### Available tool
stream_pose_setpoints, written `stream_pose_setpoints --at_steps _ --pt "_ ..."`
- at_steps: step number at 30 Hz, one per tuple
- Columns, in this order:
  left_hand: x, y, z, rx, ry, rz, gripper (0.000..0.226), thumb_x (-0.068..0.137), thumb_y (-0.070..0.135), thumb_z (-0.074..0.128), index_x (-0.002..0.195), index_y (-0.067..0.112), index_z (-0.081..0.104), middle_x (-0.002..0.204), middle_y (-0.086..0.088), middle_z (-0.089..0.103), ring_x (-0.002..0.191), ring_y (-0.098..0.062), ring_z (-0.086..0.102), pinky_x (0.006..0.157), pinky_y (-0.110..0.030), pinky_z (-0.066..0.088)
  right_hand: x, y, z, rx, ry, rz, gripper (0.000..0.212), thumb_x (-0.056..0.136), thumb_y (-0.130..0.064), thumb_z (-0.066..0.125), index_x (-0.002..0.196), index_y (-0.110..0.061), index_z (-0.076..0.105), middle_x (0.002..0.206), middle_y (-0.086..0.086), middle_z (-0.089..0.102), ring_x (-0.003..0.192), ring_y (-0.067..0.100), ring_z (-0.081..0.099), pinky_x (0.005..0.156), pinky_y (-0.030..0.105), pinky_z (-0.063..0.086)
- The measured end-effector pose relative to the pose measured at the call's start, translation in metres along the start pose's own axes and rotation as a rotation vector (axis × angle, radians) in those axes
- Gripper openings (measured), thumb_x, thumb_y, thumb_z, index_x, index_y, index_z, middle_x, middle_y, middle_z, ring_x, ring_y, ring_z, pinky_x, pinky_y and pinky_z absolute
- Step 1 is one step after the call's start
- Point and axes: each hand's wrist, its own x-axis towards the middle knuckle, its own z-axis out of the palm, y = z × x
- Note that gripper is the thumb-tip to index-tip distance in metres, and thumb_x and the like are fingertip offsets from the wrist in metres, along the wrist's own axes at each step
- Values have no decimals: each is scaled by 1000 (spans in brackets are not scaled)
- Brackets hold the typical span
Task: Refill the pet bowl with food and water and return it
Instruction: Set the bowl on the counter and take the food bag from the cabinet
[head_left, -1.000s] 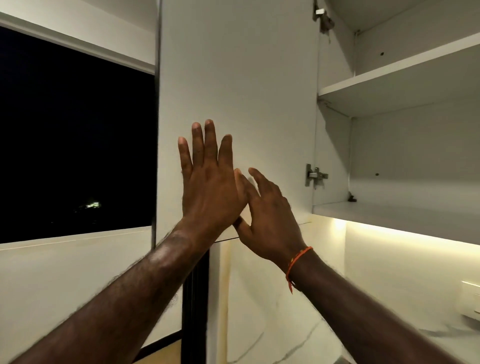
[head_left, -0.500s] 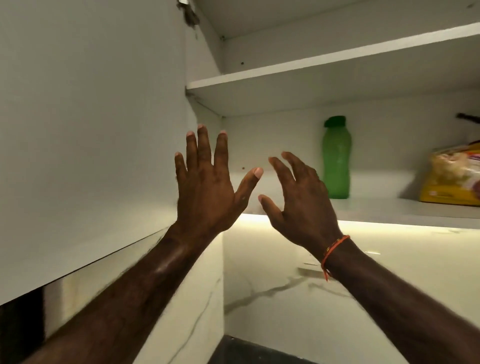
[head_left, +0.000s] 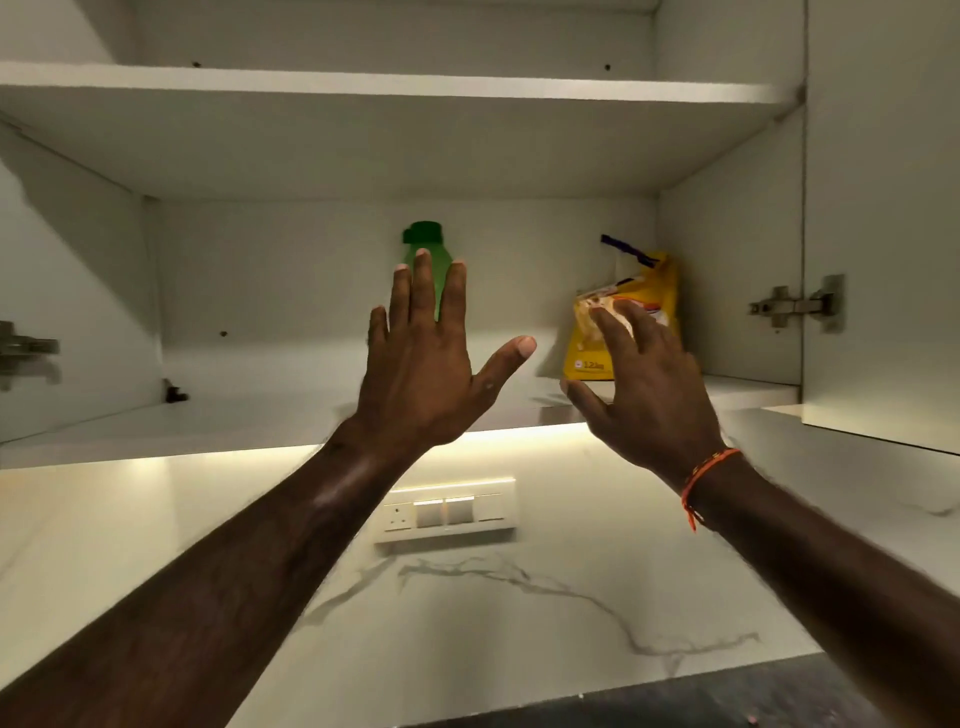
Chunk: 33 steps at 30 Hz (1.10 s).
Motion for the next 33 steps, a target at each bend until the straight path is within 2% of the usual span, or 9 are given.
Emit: stream_pose_setpoints --at_steps 7,13,20,24,26,27,29,31,33 --pt "50 48 55 -78 -52 60 102 88 86 26 165 25 -2 173 -8 -11 160 -29 -3 125 -56 15 18 80 2 -115 -48 58 80 91 -63 59 155 -22 34 162 12 34 139 37 41 107 52 41" --pt "84 66 104 -113 -188 69 103 88 85 32 165 24 0 174 -7 -9 159 -35 4 120 -60 25 43 117 24 -110 -140 116 86 89 -70 56 157 -25 28 161 11 33 140 38 41 106 55 46" --pt "145 81 162 -152 -543 -27 128 79 82 59 163 18 -14 171 -16 -18 157 -46 -2 124 -57 17 87 140 58 166 -331 347 121 66 -80 73 158 -24 18 157 10 35 137 37 45 109 50 46" --pt "168 79 188 -111 -792 42 132 77 77 67 161 27 -22 167 -10 -31 157 -41 -16 128 -57 9 104 167 82 200 -468 445 144 43 -81 83 157 -31 11 160 6 27 143 35 38 119 48 36" --pt "181 74 201 -128 -878 12 147 68 77 76 159 26 -28 171 -6 -22 158 -41 4 124 -55 24 114 179 93 235 -529 381 148 37 -86 78 159 -32 15 163 4 29 147 32 34 124 44 27" --pt "186 72 206 -186 -919 -33 155 64 74 82 157 23 -32 173 -4 -10 155 -40 20 119 -55 37 117 179 94 306 -589 328 135 49 -77 80 159 -28 17 163 4 30 149 30 32 125 40 22" --pt "191 71 216 -375 -979 -125 165 53 65 92 158 24 -28 170 0 17 145 -36 41 108 -55 49 120 175 93 453 -686 232 96 81 -42 77 156 -14 23 159 5 34 147 25 32 123 34 19" --pt "190 71 220 -537 -991 -153 156 47 55 96 163 27 -5 162 2 34 140 -32 45 109 -53 48 121 178 96 481 -658 175 84 88 -21 77 154 -11 27 156 7 37 146 25 34 123 34 22" --pt "189 72 216 -638 -998 -142 136 50 49 94 160 29 16 156 2 43 136 -28 48 109 -48 47 120 185 100 490 -617 198 88 81 -16 84 153 -14 33 153 8 44 141 26 43 121 36 30"
